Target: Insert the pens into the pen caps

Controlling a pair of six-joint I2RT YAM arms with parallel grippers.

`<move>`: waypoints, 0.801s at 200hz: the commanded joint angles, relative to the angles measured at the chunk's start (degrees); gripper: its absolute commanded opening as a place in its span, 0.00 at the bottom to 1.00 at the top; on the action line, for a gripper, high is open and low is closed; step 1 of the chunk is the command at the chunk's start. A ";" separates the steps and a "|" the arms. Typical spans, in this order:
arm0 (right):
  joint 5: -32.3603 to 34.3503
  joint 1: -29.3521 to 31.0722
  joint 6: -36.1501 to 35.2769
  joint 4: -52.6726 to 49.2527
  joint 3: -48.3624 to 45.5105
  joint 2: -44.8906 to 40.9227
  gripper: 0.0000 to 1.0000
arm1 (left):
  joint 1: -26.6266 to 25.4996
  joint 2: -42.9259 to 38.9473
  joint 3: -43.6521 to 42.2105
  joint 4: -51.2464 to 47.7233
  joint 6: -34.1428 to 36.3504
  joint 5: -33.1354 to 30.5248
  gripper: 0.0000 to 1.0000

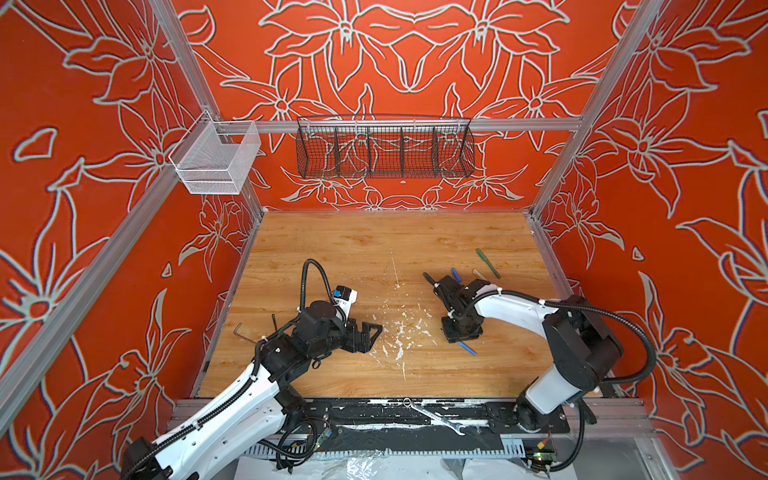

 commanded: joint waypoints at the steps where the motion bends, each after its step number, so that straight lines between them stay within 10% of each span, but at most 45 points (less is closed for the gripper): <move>1: 2.73 -0.09 1.61 0.14 -0.28 1.50 0.32 | -0.11 -0.66 0.03 -1.20 0.51 -1.09 0.97; 84: -4.47 -3.21 4.76 10.05 3.92 5.98 0.05 | -0.11 -1.51 -0.81 -1.12 1.67 -2.85 0.97; 160: -10.26 -4.39 7.64 16.91 1.53 4.23 0.28 | -0.12 7.69 0.42 3.36 2.58 2.68 0.97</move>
